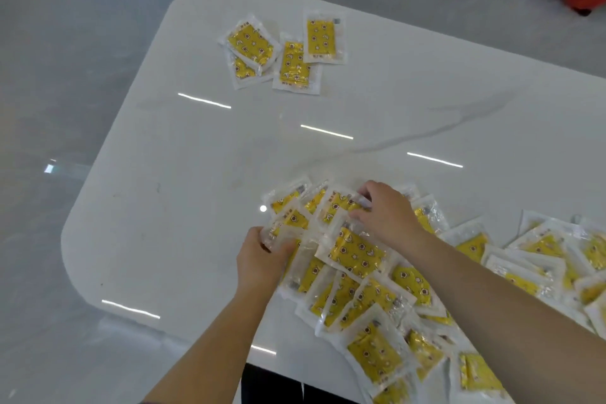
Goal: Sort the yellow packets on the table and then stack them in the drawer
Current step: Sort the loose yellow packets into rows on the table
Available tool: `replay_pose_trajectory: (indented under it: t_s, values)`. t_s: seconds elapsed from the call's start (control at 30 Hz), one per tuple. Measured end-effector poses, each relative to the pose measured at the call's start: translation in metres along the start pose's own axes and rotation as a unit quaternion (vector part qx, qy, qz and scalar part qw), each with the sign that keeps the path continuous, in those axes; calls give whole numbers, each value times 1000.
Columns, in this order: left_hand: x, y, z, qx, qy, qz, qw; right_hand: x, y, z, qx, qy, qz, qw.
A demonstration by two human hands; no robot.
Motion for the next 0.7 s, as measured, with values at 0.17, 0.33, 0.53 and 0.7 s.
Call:
replay_pose_trajectory:
  t_s: [0.17,0.33,0.53,0.7]
  values:
    - [2,2,-5,-3,-6,-55,998,-3,8,-5,108,47,22,993]
    - [-9,2,-2,37,-25,-151,988,1,7,-5,169,32,-6,985]
    - [-25,15,17,21,-59,-147,987,-4,13,-1,143,64,142,977]
    - [-54,35,39,9,-59,-194,979,-2,33,12,92,33,429,898]
Point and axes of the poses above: each hand's wrist, its own z-axis towards the middle knuckle, its own y-axis out of the back of the hand, x = y × z, the point moved 1 cm from there along z, towards the middle knuckle, and after that the axes turned 15 degrees about x, right-handed, at the moved point
